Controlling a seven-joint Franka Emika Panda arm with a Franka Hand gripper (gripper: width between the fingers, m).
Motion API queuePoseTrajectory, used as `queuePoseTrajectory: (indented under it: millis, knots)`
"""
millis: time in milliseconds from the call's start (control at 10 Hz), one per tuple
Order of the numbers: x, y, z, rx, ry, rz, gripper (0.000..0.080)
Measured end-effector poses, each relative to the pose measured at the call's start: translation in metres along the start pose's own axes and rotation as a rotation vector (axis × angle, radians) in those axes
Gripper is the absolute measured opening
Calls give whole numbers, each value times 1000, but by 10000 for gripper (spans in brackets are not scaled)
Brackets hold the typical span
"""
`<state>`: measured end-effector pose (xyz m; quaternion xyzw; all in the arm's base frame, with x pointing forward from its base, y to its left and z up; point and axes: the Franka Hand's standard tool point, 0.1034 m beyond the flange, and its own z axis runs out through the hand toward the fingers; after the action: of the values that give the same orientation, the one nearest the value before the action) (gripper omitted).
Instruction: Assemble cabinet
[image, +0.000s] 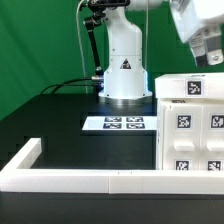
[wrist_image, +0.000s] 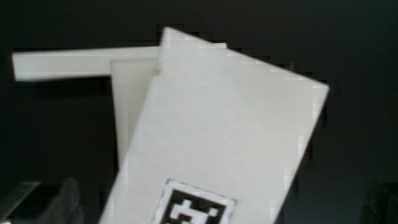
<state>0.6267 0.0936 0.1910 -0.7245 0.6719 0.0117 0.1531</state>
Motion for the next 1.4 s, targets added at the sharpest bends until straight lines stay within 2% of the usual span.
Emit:
queuePoseTrajectory:
  millis: [300,500,900,1100,1400]
  knots:
    - [2,0,1,0,0,-365,796]
    - [-3,-2,-2,9,2,-459,796]
    - [-1,-1,0,4,6,-752,796]
    - [0,0,0,-25,32,-1139,796]
    - [2,2,0,-45,17,-1446,796]
